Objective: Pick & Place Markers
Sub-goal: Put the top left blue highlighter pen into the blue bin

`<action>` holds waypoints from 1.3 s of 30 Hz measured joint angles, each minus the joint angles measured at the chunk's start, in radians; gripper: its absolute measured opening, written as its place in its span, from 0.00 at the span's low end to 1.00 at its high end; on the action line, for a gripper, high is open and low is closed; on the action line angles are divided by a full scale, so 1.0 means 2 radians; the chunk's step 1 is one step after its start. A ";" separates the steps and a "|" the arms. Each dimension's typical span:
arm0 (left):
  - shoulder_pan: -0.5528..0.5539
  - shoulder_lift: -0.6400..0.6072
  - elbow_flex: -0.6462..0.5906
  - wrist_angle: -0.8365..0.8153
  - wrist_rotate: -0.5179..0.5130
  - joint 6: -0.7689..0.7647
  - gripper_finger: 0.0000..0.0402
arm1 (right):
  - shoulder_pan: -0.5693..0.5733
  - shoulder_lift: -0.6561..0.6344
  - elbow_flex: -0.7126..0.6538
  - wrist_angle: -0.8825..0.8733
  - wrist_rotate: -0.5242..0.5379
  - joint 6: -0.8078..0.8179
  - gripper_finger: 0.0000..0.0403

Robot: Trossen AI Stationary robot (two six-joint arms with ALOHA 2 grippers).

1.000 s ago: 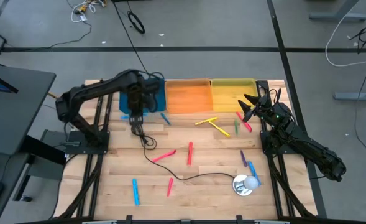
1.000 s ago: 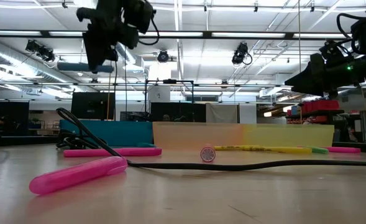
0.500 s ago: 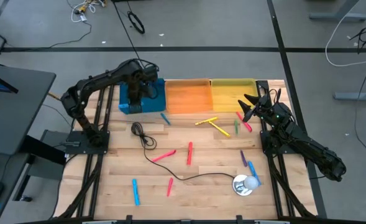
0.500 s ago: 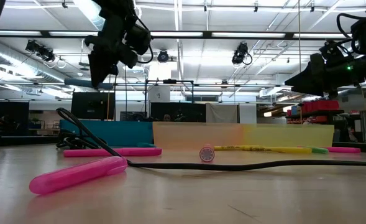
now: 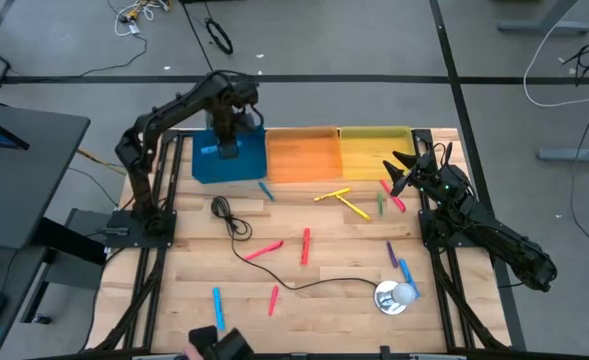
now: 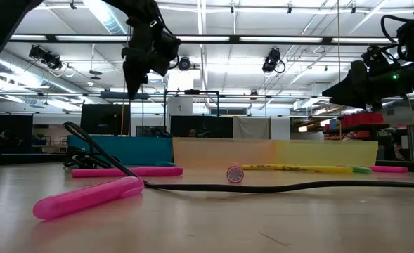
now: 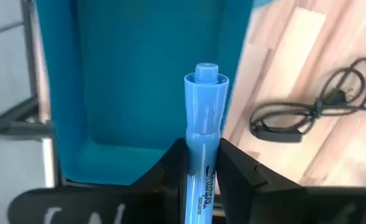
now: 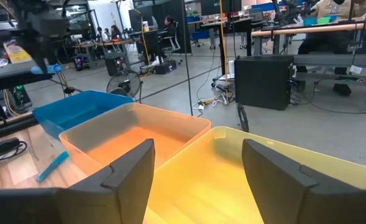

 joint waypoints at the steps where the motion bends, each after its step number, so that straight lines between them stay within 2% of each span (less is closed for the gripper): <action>1: 0.004 0.004 0.006 0.000 0.004 0.009 0.16 | 0.000 0.000 0.000 0.000 0.000 0.000 0.61; 5: 0.019 0.015 0.020 -0.001 0.027 0.070 0.16 | 0.000 0.000 0.000 0.000 0.000 0.000 0.61; 9: 0.026 0.016 0.021 -0.001 0.028 0.118 0.16 | 0.000 0.000 0.000 0.000 0.000 0.000 0.61; 16: 0.026 0.016 0.021 0.002 0.023 0.121 0.16 | 0.000 0.000 0.000 0.000 0.000 0.000 0.61; 23: 0.026 0.017 0.010 0.039 0.014 0.122 0.16 | 0.000 0.000 0.000 0.000 0.000 0.000 0.61; 39: 0.029 0.018 -0.127 0.158 0.027 0.116 0.16 | 0.000 0.000 0.000 0.000 0.000 0.000 0.61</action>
